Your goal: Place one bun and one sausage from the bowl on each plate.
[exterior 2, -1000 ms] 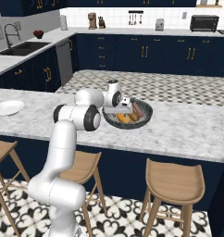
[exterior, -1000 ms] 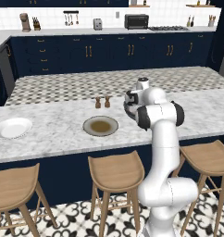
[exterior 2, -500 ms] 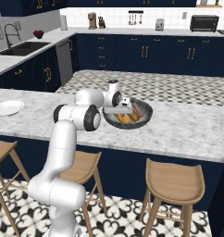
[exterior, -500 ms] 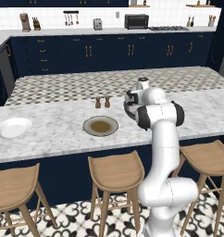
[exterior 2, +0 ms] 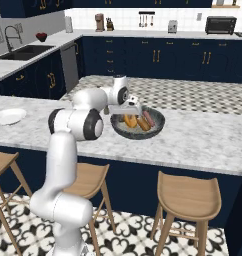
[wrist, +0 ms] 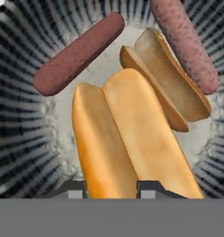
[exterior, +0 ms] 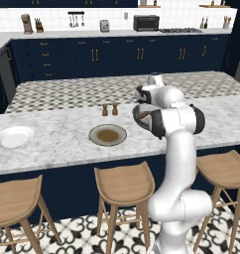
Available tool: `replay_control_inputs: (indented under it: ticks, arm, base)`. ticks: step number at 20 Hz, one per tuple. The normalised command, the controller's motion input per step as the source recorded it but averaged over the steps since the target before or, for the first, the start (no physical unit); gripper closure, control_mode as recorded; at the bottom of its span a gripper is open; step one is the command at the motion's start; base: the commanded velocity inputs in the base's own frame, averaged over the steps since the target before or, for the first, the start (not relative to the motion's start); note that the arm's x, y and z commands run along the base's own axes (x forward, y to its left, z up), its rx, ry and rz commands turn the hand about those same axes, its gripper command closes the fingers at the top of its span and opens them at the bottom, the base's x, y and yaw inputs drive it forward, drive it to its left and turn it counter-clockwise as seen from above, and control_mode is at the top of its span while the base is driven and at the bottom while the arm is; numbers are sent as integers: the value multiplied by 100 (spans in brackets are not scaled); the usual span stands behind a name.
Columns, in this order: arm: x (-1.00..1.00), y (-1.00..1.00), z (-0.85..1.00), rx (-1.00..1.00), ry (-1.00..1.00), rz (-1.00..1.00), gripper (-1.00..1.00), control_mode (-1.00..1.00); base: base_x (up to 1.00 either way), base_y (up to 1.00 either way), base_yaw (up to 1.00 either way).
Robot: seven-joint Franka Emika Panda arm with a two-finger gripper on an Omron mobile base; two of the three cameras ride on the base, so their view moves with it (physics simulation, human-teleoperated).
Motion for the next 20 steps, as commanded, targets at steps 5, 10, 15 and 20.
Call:
replay_control_inputs:
  ticks: [5,10,15,20]
  arm:
    - [-84,91,22,0,-1,-25,100,-100]
    - [-72,99,30,0,0,-28,100,-100]
    - [-4,99,0,0,-1,-16,100,-100]
    - [47,55,-7,1,2,0,100,-100]
  base:
    - [0,0,0]
    - [0,0,0]
    - [0,0,0]
    - [0,0,0]
